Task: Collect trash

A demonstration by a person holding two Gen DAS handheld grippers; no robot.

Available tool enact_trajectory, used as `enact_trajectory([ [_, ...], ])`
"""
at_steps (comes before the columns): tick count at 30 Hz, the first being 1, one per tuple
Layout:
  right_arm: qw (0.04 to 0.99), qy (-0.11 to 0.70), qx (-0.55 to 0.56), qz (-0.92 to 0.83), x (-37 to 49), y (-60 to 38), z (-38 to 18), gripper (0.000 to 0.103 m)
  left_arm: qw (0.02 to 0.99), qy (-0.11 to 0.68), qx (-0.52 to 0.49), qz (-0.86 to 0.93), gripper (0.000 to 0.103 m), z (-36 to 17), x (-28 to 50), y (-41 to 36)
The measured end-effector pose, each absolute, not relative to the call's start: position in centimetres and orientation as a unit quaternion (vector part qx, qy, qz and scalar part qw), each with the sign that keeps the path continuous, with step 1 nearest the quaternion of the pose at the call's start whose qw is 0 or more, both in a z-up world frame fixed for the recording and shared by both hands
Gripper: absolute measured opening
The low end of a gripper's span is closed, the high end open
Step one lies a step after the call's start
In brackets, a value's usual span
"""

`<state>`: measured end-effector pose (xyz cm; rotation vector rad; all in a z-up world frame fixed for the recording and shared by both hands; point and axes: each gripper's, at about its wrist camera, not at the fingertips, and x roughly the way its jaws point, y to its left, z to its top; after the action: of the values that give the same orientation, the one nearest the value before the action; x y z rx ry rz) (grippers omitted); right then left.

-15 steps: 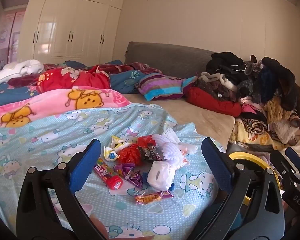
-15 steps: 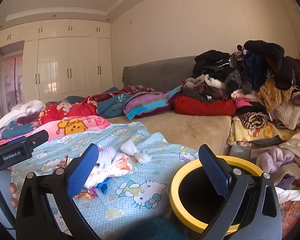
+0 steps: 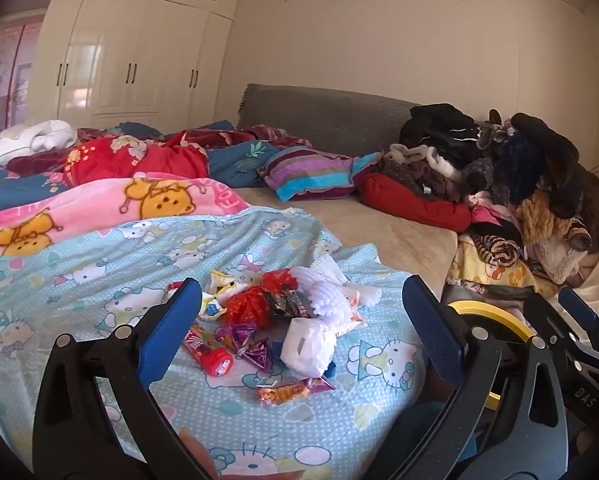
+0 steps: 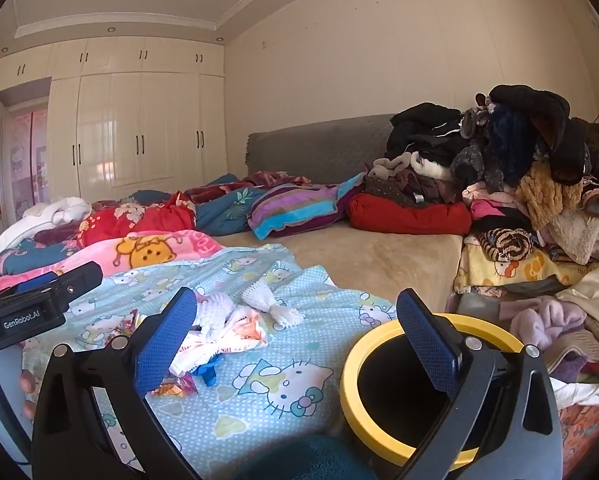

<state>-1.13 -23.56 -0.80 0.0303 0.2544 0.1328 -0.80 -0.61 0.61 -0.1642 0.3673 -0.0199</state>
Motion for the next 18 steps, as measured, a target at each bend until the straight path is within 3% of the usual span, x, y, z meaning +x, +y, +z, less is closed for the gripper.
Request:
enact_trajectory([
  [18,0.99,0.123,0.012,0.072,-1.31,-23.63,-0.51,0.097,0.98,0.181,-0.08,-0.014,0.092,0.82,-0.77,-1.03],
])
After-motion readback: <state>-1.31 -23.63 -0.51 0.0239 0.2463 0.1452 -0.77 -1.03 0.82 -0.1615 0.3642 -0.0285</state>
